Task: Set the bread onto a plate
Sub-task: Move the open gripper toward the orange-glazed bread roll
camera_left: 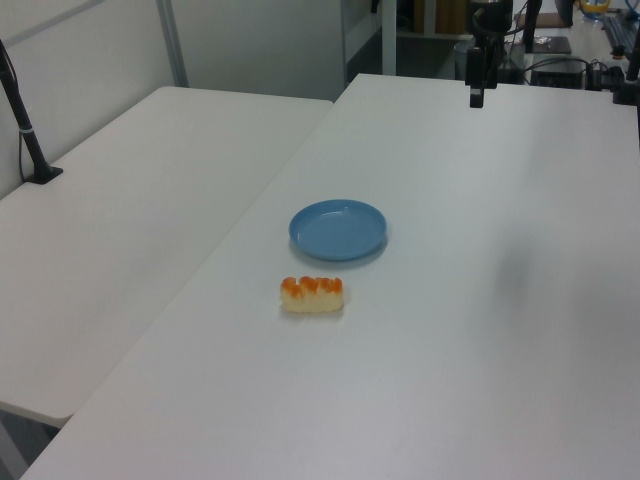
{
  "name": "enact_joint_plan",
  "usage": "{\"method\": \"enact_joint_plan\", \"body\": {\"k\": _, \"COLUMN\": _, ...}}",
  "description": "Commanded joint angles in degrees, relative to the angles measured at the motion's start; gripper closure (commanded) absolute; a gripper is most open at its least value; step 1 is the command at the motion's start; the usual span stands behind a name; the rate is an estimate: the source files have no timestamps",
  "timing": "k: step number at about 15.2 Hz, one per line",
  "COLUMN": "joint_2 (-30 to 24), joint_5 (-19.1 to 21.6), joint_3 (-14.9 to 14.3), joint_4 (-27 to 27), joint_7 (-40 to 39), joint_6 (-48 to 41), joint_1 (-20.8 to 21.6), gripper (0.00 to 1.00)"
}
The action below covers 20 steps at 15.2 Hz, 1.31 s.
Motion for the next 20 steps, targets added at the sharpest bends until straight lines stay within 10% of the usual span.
{"method": "enact_joint_plan", "body": {"k": 1, "joint_2": 0.58, "joint_5": 0.59, "joint_3": -0.35, "joint_4": 1.40, "joint_7": 3.09, "joint_6": 0.59, "joint_1": 0.24, "gripper": 0.00}}
{"method": "enact_joint_plan", "body": {"k": 20, "joint_2": 5.34, "joint_5": -0.47, "joint_3": -0.44, "joint_4": 1.42, "joint_7": 3.22, "joint_6": 7.62, "joint_1": 3.94, "gripper": 0.00}}
